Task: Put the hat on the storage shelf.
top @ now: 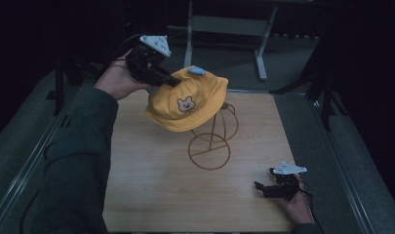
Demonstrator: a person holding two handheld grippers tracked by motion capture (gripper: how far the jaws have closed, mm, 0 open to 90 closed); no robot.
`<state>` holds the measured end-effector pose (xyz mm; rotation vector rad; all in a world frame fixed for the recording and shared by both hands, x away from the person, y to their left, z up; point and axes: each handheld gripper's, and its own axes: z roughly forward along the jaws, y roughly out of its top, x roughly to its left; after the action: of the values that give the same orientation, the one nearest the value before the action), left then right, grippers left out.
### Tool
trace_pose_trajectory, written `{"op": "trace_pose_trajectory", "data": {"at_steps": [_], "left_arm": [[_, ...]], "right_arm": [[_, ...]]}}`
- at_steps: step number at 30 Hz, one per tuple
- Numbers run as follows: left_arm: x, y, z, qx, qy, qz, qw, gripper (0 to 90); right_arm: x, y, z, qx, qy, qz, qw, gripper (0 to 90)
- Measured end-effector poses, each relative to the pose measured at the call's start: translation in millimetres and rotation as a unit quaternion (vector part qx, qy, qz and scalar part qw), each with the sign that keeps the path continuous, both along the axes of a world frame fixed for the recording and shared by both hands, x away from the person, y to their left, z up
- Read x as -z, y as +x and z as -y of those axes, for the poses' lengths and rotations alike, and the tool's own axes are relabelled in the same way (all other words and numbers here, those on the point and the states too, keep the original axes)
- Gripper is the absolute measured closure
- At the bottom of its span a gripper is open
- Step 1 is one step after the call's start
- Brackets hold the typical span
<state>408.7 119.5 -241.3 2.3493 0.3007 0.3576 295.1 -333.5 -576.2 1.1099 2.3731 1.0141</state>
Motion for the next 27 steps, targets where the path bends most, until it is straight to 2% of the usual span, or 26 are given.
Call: {"op": "trace_pose_trajectory", "data": {"at_steps": [10,20,27], "left_arm": [[2.6,5.4,24.5,0.019,0.01,-0.011,0.9997,82.5],[11.1,11.1,52.8,0.031,0.032,-0.015,0.9989,82.1],[16.7,15.1,68.9,0.028,0.035,-0.011,0.9989,81.1]], "right_arm": [[0.0,0.0,0.0,0.0,0.0,0.0,1.0,12.1],[0.0,0.0,0.0,0.0,0.0,0.0,1.0,12.1],[0.0,0.0,0.0,0.0,0.0,0.0,1.0,12.1]]}}
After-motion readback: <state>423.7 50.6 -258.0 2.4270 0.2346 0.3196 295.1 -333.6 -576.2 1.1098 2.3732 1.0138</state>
